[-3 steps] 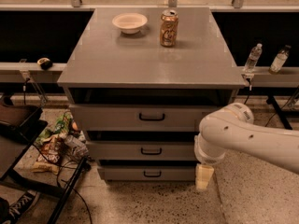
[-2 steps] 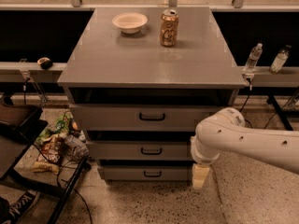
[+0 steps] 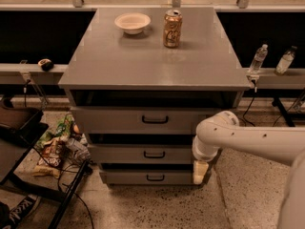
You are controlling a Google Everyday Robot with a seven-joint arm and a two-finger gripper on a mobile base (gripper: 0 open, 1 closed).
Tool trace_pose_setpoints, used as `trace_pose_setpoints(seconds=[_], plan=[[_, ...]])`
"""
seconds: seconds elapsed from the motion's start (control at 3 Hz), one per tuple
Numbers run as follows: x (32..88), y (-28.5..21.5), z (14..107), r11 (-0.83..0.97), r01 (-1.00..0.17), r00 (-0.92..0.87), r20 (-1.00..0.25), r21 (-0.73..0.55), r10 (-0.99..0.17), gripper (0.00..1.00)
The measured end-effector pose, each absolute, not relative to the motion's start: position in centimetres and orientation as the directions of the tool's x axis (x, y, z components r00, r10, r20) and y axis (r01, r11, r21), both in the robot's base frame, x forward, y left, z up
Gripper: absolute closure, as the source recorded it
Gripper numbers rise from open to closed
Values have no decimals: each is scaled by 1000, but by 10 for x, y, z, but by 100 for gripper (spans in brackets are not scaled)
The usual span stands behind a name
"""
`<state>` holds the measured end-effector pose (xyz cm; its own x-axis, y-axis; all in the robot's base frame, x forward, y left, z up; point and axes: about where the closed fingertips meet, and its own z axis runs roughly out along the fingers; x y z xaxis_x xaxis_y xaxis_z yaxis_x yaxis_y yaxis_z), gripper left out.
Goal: Open middle drawer
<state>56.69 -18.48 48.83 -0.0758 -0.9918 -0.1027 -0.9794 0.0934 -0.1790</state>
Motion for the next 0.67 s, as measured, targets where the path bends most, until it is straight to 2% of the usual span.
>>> trace_pose_setpoints(seconds=[0.33,0.67], plan=[[583,-186,470,126,-978,-110,-107,-164,-988,0],[591,-180,450,182,-973,-160,-152,-142,-975,19]])
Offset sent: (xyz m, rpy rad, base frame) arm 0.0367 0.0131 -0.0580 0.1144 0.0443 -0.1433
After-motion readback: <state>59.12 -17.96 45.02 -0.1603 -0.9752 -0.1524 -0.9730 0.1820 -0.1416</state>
